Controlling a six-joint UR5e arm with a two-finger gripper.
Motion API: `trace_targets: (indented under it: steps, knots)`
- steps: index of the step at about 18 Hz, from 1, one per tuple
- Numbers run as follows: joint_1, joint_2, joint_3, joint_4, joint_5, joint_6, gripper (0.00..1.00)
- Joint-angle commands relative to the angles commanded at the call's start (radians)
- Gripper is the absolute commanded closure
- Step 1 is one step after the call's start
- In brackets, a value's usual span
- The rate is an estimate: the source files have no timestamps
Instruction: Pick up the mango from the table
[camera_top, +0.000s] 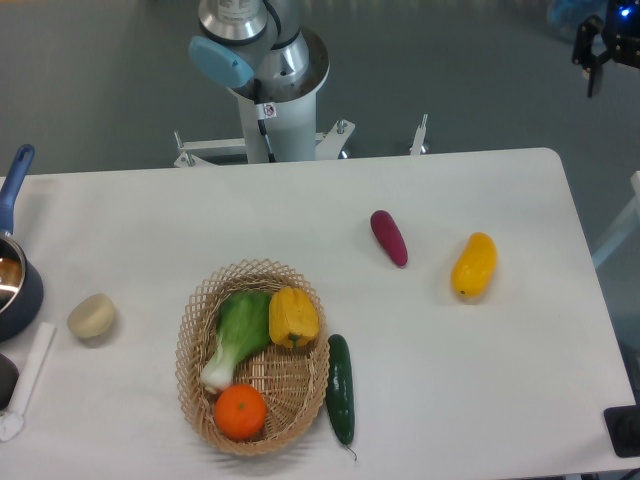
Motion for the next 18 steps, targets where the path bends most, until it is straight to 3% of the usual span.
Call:
trace_targets:
  steps: [15, 18]
  knots:
    - [-0.015, 0.008, -0.080, 0.054, -0.003, -0.052, 0.00]
    - [-0.041, 0.011, -0.124, 0.129, -0.003, -0.145, 0.00]
